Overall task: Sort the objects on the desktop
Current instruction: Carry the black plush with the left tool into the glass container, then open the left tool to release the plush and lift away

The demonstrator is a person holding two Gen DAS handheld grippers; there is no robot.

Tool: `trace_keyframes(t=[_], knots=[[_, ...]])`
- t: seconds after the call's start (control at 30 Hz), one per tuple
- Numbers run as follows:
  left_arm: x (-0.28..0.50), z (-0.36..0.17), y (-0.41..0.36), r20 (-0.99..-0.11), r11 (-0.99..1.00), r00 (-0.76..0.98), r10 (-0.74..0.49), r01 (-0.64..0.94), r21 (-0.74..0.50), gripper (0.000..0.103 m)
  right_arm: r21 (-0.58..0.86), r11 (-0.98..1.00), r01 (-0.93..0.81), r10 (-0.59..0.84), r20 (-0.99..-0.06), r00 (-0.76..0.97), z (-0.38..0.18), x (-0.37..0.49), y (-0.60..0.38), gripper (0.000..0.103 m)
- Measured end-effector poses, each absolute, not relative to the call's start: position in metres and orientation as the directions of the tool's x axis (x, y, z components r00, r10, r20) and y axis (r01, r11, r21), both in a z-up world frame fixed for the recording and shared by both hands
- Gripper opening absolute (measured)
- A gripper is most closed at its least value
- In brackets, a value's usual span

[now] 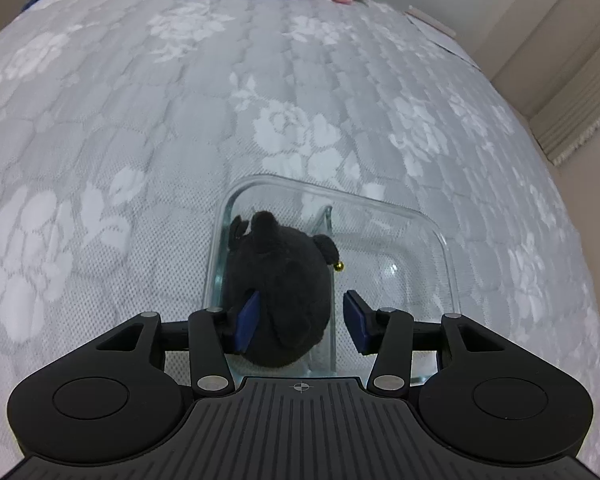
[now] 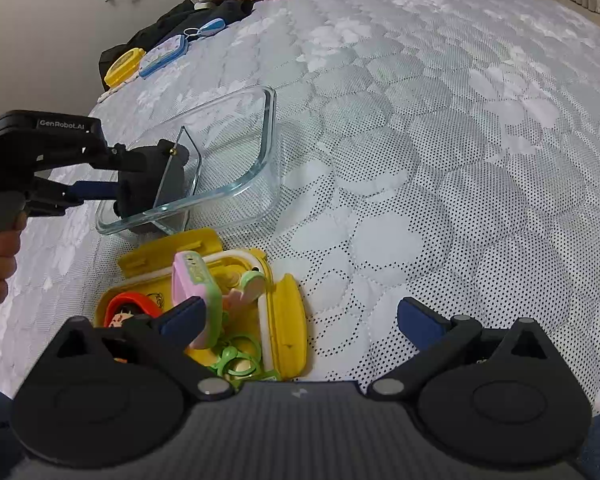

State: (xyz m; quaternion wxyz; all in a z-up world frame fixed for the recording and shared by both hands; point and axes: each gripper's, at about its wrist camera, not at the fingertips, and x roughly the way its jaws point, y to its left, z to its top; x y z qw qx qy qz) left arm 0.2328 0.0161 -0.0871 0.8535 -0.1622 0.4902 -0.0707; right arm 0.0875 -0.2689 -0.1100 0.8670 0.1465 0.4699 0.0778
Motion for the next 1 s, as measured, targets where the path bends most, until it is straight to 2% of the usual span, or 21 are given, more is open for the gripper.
trace_keyframes(t=[0.23,0.33,0.43,0.63,0.83,1.0], knots=[[0.230,-0.061,0.029,-0.764,0.911,0.565,-0.311,-0.052,-0.409,0.050,0.346,0.938,-0.009,0.294,-0.784,0.546,-0.110,0.087,-0.269,0.103],[0.238,-0.073,0.023,-0.771,0.890,0.527,-0.358,-0.056,-0.452,0.050,0.340,0.940,-0.010,0.290,-0.785,0.547,-0.110,0.087,-0.268,0.103],[0.242,-0.086,0.019,-0.772,0.891,0.531,-0.349,-0.066,-0.449,0.050,0.348,0.938,-0.003,0.292,-0.784,0.548,-0.110,0.086,-0.270,0.103],[0.244,-0.083,0.008,-0.809,0.927,0.497,-0.315,-0.020,-0.374,0.052,0.355,0.935,-0.014,0.304,-0.780,0.546,-0.109,0.087,-0.269,0.103],[0.237,-0.084,0.003,-0.840,0.938,0.447,-0.306,-0.013,-0.348,0.052,0.361,0.933,0.000,0.303,-0.782,0.545,-0.110,0.087,-0.272,0.103],[0.205,-0.070,0.015,-0.800,0.925,0.498,-0.335,0.015,-0.379,0.053,0.374,0.927,0.017,0.304,-0.780,0.547,-0.111,0.088,-0.275,0.103]])
